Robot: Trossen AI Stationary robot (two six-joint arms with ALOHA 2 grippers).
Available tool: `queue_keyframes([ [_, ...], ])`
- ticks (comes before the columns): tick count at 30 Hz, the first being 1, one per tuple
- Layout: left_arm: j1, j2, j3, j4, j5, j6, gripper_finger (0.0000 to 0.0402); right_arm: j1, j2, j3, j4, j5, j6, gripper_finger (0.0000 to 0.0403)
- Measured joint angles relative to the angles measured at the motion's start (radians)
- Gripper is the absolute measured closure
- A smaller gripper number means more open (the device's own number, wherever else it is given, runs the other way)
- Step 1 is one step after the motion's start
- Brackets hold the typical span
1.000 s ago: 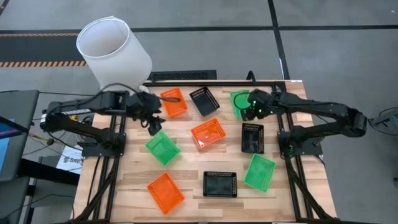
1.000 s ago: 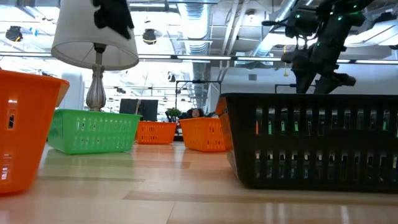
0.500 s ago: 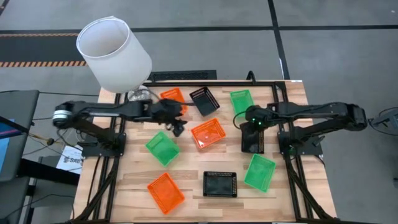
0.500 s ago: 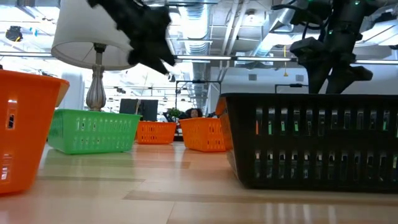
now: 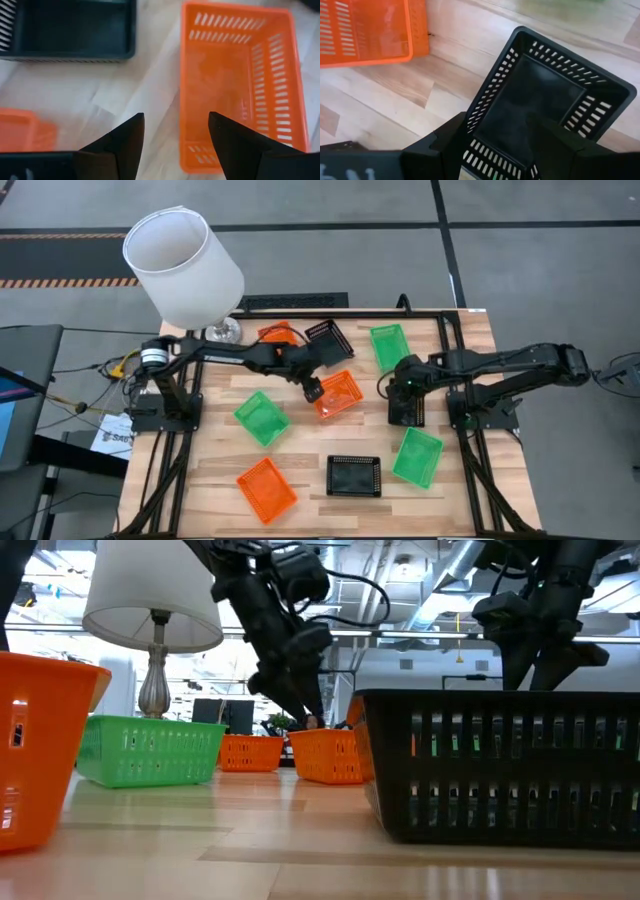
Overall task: Stack baskets by color
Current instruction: Stack the middle orange bin on top of the top orange bin
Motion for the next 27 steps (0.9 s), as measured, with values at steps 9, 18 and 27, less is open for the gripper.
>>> queue_keyframes([
  [9,0.000,0.065,0.000,-0.022,0.000,0.024,0.0194,0.016,0.000,0.000,0.001,0.032,0.014,0.0179],
  [18,0.000,0.074,-0.003,-0.033,0.007,0.021,0.0317,0.015,0.000,0.000,0.005,0.037,-0.011,0.0179],
  [27,0.001,0.070,0.012,-0.044,0.047,-0.076,0.0399,0.015,0.000,0.000,0.003,0.037,-0.030,0.0179],
])
